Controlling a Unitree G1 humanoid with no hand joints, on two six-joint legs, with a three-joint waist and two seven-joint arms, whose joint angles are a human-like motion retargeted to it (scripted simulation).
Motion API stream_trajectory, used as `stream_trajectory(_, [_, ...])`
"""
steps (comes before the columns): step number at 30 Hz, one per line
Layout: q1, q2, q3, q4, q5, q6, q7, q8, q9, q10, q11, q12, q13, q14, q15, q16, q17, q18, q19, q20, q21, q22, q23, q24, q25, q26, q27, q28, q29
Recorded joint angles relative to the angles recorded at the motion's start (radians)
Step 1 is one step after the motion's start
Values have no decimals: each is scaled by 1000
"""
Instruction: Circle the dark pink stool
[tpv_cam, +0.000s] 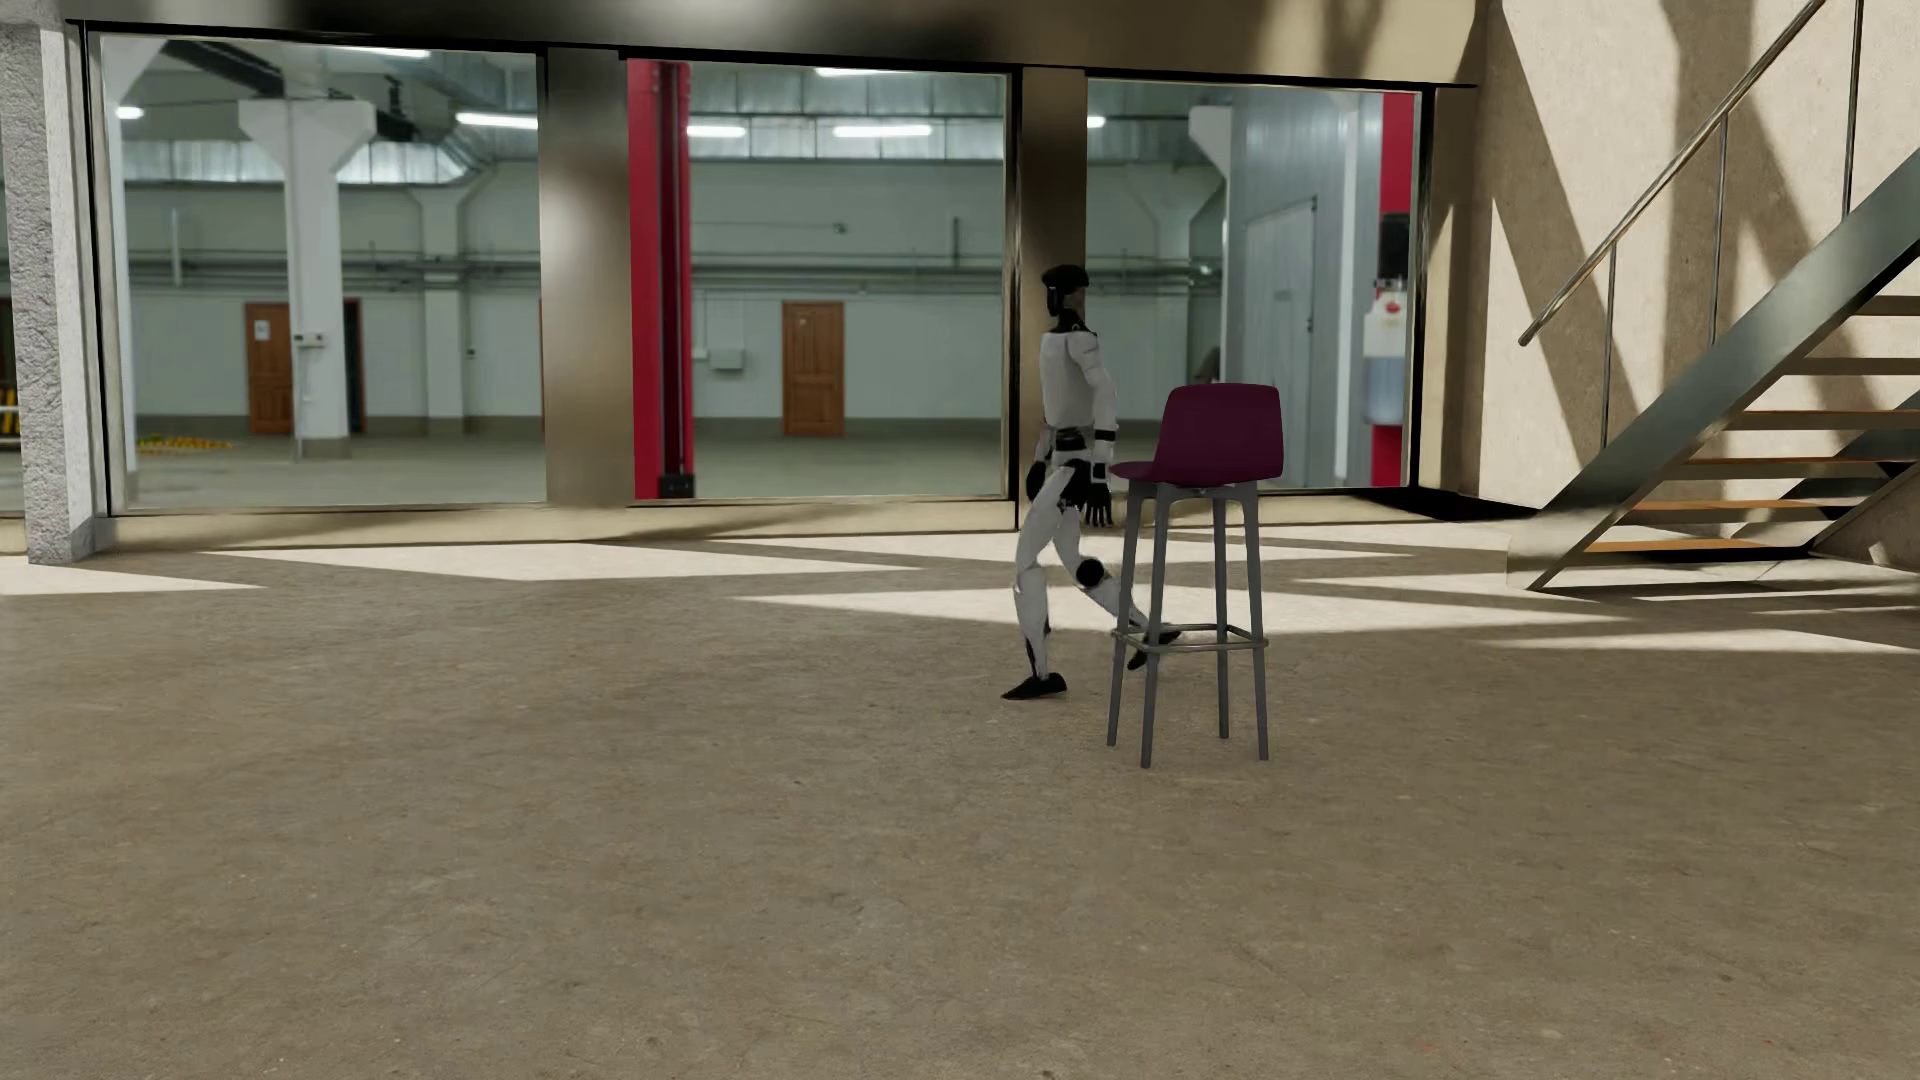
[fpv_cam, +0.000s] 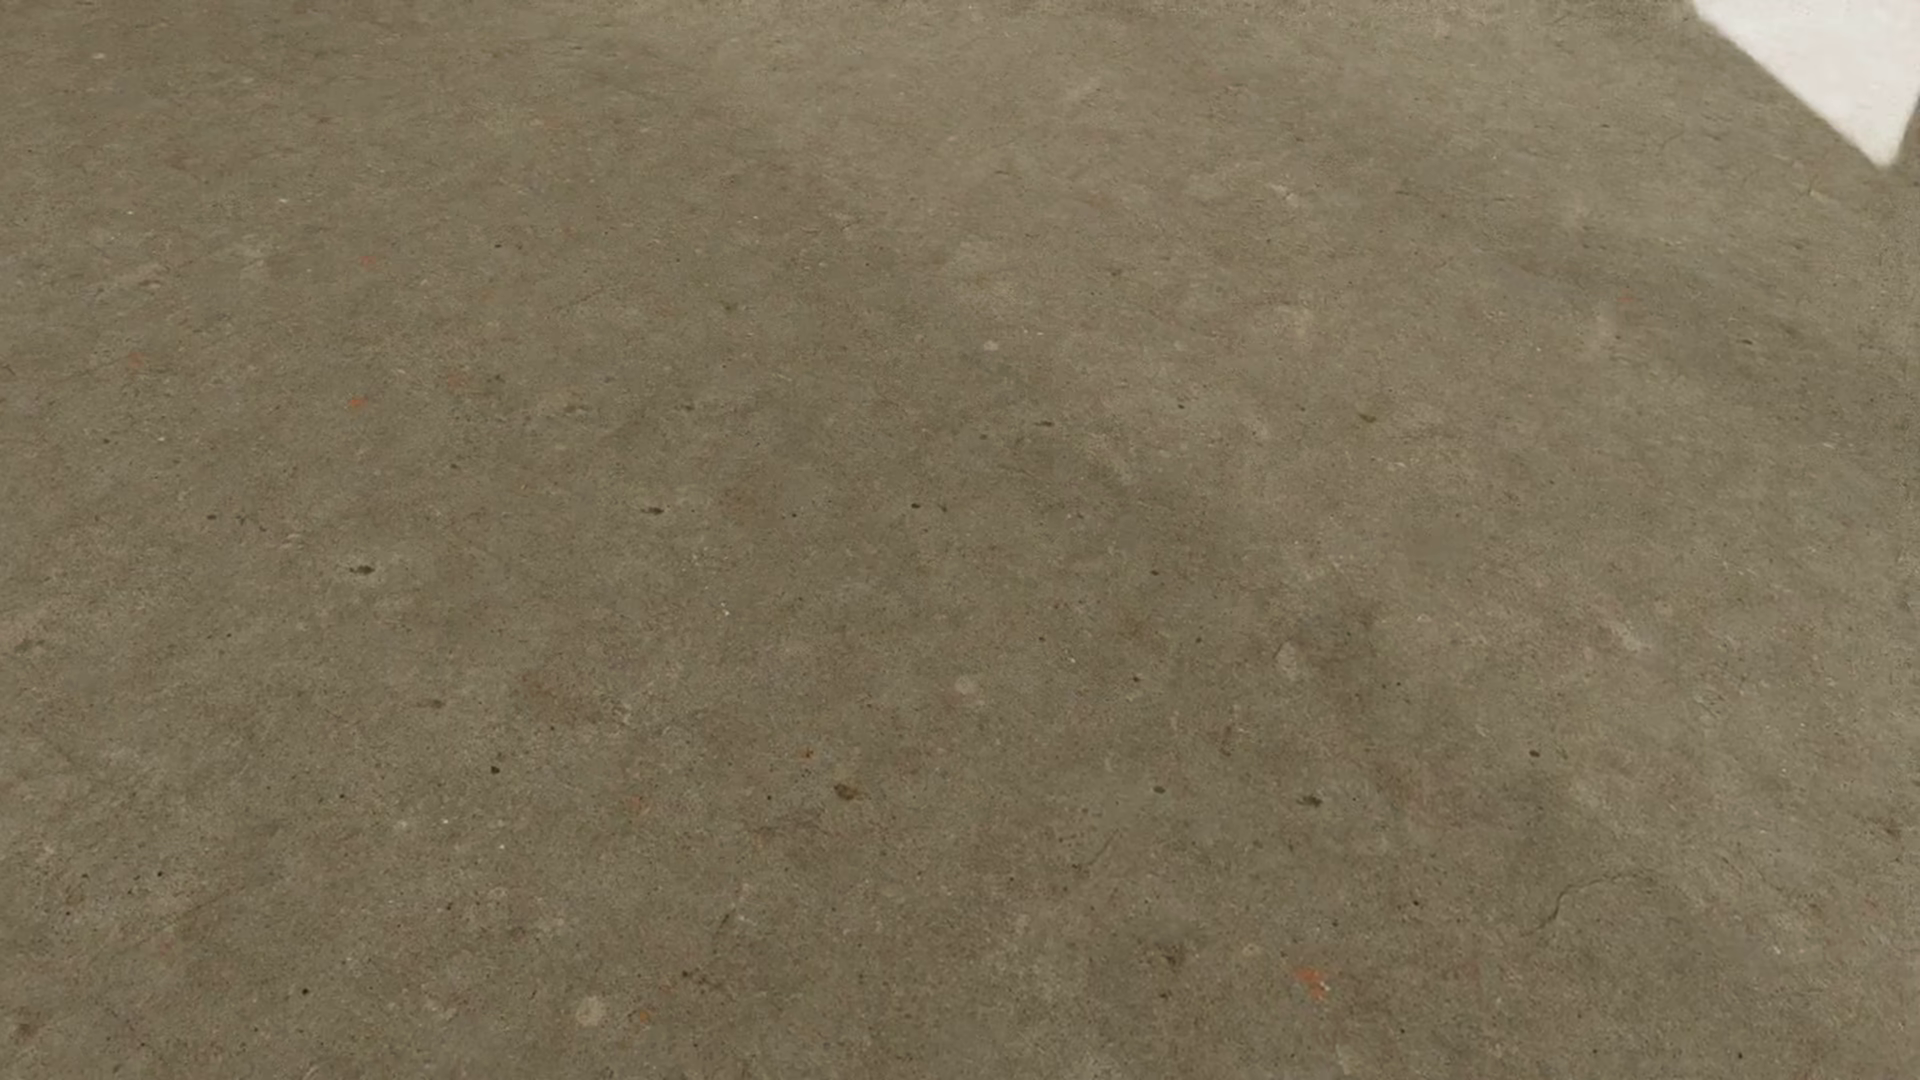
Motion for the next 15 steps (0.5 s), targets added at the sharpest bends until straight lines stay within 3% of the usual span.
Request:
stream_trajectory(1, [23,-41,-8,-19,-15,-12,0,0,5,23,88,-24,11,-34,68,5,10,0,0,-17,8,3,16,0,0,0,0,0,0])
stream_trajectory(2, [40,-131,13,-55,-42,-39,0,0,-6,22,222,-32,32,-82,96,14,24,0,0,100,-21,-44,19,0,0,0,0,0,0])
stream_trajectory(3, [83,-215,38,-72,-49,-46,0,0,0,17,373,-46,34,-127,85,24,9,0,0,125,4,-115,3,0,0,0,0,0,0])
stream_trajectory(5, [197,-336,28,-105,-72,-35,0,0,20,-11,599,-65,10,-176,57,36,-36,0,0,160,41,-286,-27,0,0,0,0,0,0])
stream_trajectory(7, [274,-436,-43,-125,-88,-2,0,0,18,-19,657,-87,-11,-193,129,33,-68,0,0,198,-16,-411,-21,0,0,0,0,0,0])
stream_trajectory(10, [373,-569,-95,-139,-73,39,0,0,32,-22,477,-132,-29,-227,337,25,-101,0,0,218,-153,-521,-1,0,0,0,0,0,0])
stream_trajectory(11, [408,-599,-101,-138,-63,47,0,0,38,-26,377,-138,-37,-242,359,25,-112,0,0,216,-168,-547,2,0,0,0,0,0,0])
stream_trajectory(13, [475,-629,-119,-126,-47,55,0,0,44,-34,173,-133,-48,-270,292,34,-128,0,0,199,-155,-572,5,0,0,0,0,0,0])
stream_trajectory(15, [532,-615,-148,-105,-36,61,0,0,45,-39,-17,-116,-43,-295,144,38,-128,0,0,170,-134,-522,4,0,0,0,0,0,0])
